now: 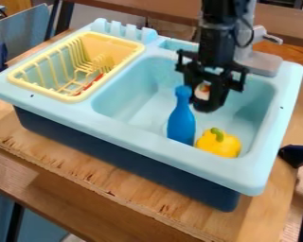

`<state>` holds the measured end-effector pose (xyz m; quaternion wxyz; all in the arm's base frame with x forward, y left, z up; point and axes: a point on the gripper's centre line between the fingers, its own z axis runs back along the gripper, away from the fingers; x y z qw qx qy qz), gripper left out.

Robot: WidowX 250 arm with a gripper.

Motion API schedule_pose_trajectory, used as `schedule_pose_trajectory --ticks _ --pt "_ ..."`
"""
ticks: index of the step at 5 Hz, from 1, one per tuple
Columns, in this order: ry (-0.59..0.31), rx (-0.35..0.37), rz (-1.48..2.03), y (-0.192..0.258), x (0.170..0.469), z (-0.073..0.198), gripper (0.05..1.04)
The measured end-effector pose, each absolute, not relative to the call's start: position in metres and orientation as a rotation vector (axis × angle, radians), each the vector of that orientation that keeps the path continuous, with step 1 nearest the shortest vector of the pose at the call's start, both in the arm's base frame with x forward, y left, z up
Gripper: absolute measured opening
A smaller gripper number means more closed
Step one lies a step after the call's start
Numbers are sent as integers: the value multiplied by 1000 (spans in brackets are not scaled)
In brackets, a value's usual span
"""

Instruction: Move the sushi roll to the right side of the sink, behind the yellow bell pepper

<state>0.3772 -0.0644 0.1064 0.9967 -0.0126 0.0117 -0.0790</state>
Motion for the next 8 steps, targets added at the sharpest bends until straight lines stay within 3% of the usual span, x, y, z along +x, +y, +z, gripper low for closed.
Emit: schedule_pose_trajectory --ticks 2,3,4,5,6,7,8 --pt "38 -34 -157 -81 370 95 509" --pt "74 -27 -152 -81 374 77 509" --pt "62 -25 -148 -83 385 77 509" --pt "63 -21 -143 -83 389 75 564" --pt "84 0 -142 -79 388 73 861" --pt "64 7 -116 -77 384 81 1001" --pt "-54 -36 -75 -70 381 123 1001"
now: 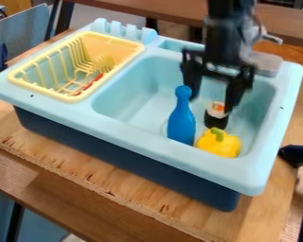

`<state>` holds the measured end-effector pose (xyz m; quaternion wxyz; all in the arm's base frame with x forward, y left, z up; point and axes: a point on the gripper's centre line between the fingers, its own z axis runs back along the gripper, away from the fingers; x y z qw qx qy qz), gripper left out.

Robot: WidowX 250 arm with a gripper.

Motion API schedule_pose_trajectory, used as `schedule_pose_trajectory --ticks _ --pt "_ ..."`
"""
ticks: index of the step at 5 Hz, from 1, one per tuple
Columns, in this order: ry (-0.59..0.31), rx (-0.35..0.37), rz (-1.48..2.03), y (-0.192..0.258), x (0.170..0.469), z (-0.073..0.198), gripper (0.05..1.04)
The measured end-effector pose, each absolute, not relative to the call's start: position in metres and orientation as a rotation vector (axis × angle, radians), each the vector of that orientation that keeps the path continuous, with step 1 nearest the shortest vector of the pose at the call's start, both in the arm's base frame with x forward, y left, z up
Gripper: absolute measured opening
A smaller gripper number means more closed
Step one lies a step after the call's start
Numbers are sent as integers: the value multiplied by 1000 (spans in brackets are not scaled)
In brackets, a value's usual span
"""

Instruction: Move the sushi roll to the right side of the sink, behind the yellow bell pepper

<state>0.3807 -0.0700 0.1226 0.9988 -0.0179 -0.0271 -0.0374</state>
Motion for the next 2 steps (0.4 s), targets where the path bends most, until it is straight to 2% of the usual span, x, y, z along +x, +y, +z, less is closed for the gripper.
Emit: schedule_pose_trajectory --ticks 1,2 --pt "-77 -90 -47 -63 378 140 1001" --pt "-79 -86 -66 -57 369 161 1001"
